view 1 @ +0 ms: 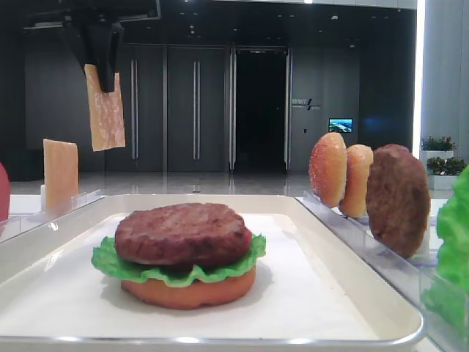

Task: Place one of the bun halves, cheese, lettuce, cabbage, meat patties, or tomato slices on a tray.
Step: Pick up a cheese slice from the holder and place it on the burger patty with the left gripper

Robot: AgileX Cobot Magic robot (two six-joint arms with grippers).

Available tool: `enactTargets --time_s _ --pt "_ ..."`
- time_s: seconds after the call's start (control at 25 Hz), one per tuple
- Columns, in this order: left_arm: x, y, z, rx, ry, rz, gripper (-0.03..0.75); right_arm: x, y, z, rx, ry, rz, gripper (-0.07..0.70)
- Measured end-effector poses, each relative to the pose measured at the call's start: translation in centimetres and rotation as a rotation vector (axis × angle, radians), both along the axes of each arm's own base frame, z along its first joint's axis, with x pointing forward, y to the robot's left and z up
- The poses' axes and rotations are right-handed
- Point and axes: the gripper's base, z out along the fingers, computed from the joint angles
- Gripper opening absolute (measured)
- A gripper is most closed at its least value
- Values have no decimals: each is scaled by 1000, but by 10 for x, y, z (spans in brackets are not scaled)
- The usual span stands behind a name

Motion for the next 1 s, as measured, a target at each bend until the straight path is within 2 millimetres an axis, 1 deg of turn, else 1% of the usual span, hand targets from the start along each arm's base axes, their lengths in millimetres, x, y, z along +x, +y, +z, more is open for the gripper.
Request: enactTargets --time_s 0.12,0.16,0.24,0.36,0.52,0.6,0.8,1.0 --pt "-13 3 6 -14 9 16 34 0 0 0 0 0 0 461" --pt "-19 5 6 -18 21 22 34 0 0 0 0 0 0 461" --pt "-33 8 12 -30 18 24 34 0 0 0 0 0 0 461" --pt "-51 11 10 -56 15 34 34 0 0 0 0 0 0 461" --pt "-73 14 14 -150 -22 42 34 0 0 0 0 0 0 461" --pt "-82 14 9 -194 -20 38 34 0 0 0 0 0 0 461" --pt "-106 7 -2 -269 -1 -4 34 0 0 0 0 0 0 461" --pt "-117 -8 -7 -310 11 -65 34 0 0 0 0 0 0 461"
